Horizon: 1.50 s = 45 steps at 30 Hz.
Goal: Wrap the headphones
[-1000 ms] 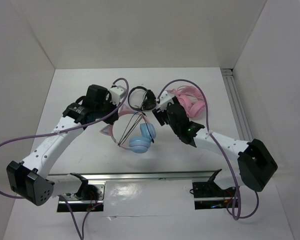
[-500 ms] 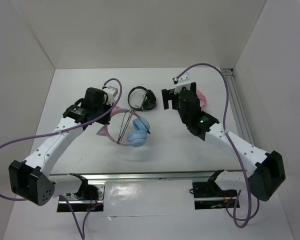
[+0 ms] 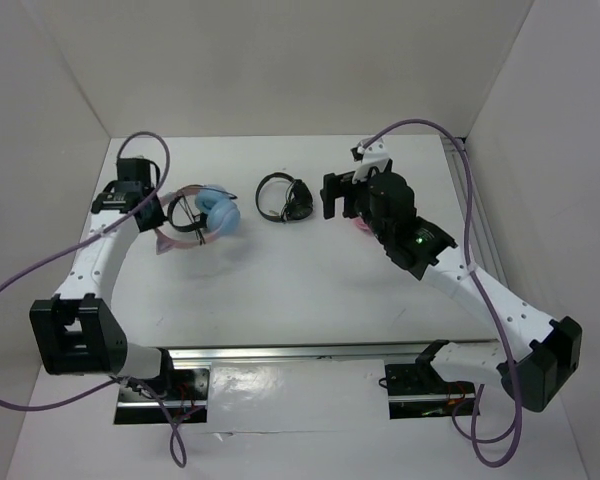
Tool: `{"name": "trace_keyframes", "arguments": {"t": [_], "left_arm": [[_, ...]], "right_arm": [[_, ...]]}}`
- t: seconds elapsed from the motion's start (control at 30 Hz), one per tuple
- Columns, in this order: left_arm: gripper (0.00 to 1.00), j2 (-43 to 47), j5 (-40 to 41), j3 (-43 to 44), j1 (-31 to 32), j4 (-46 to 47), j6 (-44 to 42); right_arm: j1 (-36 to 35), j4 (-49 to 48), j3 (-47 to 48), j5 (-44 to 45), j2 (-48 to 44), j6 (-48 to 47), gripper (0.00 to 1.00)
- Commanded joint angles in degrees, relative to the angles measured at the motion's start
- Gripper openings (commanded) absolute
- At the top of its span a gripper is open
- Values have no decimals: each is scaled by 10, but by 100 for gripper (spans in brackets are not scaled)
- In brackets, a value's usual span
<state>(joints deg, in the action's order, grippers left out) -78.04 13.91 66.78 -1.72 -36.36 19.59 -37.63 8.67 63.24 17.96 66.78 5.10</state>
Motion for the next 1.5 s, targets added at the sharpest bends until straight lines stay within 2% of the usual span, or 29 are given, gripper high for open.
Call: {"name": "trace_keyframes", "arguments": {"t": [0.0,0.1,0.2,0.23,0.37,0.43,0.57,0.7,0.93,1.03,1.17,1.27,1.33,1.47], "left_arm": [[0,-25,37,83,-49,37,83],[0,-80,55,129,-96,30,129],[0,-139,102,180,-109,40,155],[0,-187,114,197,-116,34,162],[0,-306,139,295,-147,-44,230],[0,-337,144,330,-159,-57,242],[0,-366,150,330,-196,-47,267],[0,-366,150,291,-224,-14,272],[0,-366,145,244,-230,1,285],[0,-366,112,231,-230,27,271],[17,-360,102,209,-230,27,271],[19,-341,89,184,-230,27,277],[31,-331,84,172,-230,34,283],[42,-305,64,155,-230,40,278]], "right_arm": [[-10,6,-5,-35,4,12,100],[-21,6,-11,-41,9,12,100],[-32,0,-16,-49,15,12,100],[-32,0,-22,-56,15,12,100],[-55,0,-22,-61,20,12,100],[-66,0,-22,-54,26,12,100],[-91,0,-22,-42,40,7,100],[-105,7,-22,-10,47,-5,100],[-123,-1,-22,-5,58,-5,100],[-130,-1,-17,1,58,-5,100],[-143,-1,-17,6,58,-5,100],[-149,-1,-11,19,58,-5,100],[-149,-1,-6,19,58,-5,100],[-162,-1,0,19,58,-5,100]]}}
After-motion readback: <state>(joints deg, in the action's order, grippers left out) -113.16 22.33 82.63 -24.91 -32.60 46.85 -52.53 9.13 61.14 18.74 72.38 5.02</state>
